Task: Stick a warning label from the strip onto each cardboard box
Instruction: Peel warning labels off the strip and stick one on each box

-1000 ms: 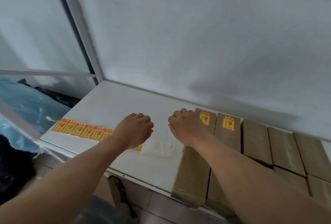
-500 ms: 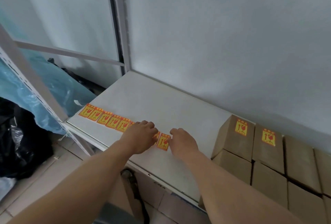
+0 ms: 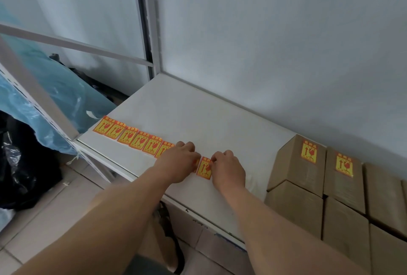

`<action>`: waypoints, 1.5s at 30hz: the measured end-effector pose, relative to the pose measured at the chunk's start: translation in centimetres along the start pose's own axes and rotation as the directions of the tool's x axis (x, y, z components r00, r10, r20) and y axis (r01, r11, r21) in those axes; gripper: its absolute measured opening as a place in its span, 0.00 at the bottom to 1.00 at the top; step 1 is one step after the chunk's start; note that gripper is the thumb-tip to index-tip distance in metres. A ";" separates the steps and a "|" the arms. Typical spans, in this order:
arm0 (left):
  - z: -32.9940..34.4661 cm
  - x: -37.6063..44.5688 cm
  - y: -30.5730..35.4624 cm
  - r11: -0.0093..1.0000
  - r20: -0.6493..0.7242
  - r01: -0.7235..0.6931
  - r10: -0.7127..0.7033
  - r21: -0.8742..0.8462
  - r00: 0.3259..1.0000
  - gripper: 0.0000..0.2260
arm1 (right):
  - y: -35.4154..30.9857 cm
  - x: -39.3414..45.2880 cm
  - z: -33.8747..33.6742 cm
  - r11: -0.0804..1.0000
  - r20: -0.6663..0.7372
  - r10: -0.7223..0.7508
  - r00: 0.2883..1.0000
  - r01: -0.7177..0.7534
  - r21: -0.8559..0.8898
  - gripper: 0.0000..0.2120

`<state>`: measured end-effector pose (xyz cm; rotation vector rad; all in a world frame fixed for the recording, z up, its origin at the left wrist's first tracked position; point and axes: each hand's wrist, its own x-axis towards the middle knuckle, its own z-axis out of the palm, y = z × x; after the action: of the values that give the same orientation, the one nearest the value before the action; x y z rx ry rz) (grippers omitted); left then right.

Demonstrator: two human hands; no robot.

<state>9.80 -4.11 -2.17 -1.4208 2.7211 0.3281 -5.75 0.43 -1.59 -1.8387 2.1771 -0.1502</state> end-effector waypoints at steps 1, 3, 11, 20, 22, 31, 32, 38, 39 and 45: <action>0.0 0.0 0.0 1.000 -0.003 -0.004 0.004 -0.003 1.000 0.13 | 0.0 0.1 0.0 1.000 -0.004 -0.001 1.000 0.001 0.004 0.11; 0.1 -0.1 -0.1 1.000 -0.003 -0.004 0.004 -0.009 1.000 0.14 | 0.0 0.2 -0.1 1.000 -0.018 0.001 1.000 -0.001 0.010 0.10; 0.0 -0.3 -0.1 0.999 0.006 0.005 -0.005 -0.048 1.000 0.15 | 0.1 -0.3 -0.3 0.998 -0.056 -0.047 0.997 0.049 0.037 0.09; 0.1 -0.3 0.0 0.999 0.021 0.027 -0.026 -0.035 0.999 0.16 | 0.6 -0.8 0.1 0.987 -0.060 -0.085 0.995 0.092 0.129 0.06; 0.1 -0.3 0.1 0.999 0.025 0.030 -0.029 -0.037 0.999 0.17 | 0.5 -0.8 -0.1 0.983 -0.064 -0.064 0.996 0.074 0.165 0.04; 0.0 -0.3 0.2 0.997 0.032 0.053 -0.051 -0.059 0.998 0.17 | 0.7 -0.6 -0.3 0.958 -0.006 -0.058 0.998 0.057 0.281 0.04; 0.1 -0.3 0.1 0.997 0.032 0.055 -0.053 -0.063 0.998 0.17 | 0.8 -0.7 -0.3 0.959 -0.001 -0.059 0.998 0.057 0.276 0.04; 0.1 -0.2 -0.1 0.996 0.057 0.058 -0.055 -0.064 0.997 0.16 | 1.3 -1.4 -0.6 0.949 0.029 -0.043 0.999 0.031 0.314 0.03; 0.2 -0.1 -0.1 0.996 0.064 0.059 -0.055 -0.066 0.996 0.16 | 1.5 -1.5 -0.7 0.941 0.035 -0.021 0.999 0.008 0.338 0.03; -0.1 0.0 0.0 0.997 0.097 0.059 -0.054 -0.047 0.994 0.17 | 2.4 -1.7 -2.1 0.922 0.077 0.032 0.997 -0.059 0.383 0.02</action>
<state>9.82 -4.09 -2.09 -1.4515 2.6092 0.4523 -8.38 2.27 0.07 -1.5470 1.9693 -0.4628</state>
